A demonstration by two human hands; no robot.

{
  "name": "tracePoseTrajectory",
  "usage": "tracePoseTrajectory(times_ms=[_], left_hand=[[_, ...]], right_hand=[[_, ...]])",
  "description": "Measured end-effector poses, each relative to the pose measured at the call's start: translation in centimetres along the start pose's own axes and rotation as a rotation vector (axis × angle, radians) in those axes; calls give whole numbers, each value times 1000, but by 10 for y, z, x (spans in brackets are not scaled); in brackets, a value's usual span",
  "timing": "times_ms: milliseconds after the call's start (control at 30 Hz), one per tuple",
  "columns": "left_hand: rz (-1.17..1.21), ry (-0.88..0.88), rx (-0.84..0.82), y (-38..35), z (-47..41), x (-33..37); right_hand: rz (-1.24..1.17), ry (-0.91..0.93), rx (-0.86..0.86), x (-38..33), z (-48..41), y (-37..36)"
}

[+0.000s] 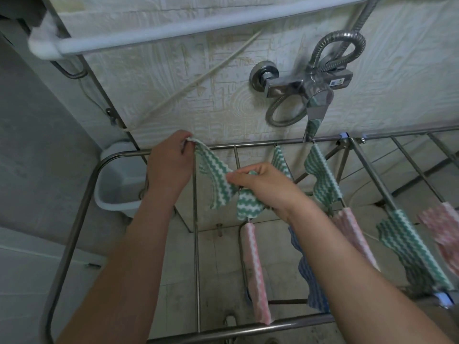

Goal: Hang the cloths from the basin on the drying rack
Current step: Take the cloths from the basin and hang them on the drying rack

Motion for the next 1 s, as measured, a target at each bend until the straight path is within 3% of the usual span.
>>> tracePoseTrajectory(times_ms=[100, 200, 333, 500, 667, 833, 1000], left_hand=[[55, 21, -19, -33, -16, 14], [57, 22, -138, -82, -25, 28], [-14, -38, -291, -145, -24, 45], [103, -17, -495, -182, -23, 52], [173, 54, -459, -158, -14, 16], [125, 45, -621, -160, 28, -9], [79, -18, -644, -168, 30, -12]], right_hand=[[-83, -66, 153, 22, -13, 11], [-127, -166, 367, 54, -15, 28], [108, -229, 471, 90, -13, 47], [483, -280, 466, 102, -18, 68], [813, -267, 342, 87, -25, 67], [637, -221, 208, 94, -43, 45], [466, -249, 196, 113, -52, 30]])
Point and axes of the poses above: each hand's wrist, its own z-axis away from the middle knuckle, its own y-axis out of the back of the hand, x = y × z, the point moved 7 cm from there along -z, towards the middle knuckle, and after that the axes turned 12 degrees about y, right-handed, at the moved point
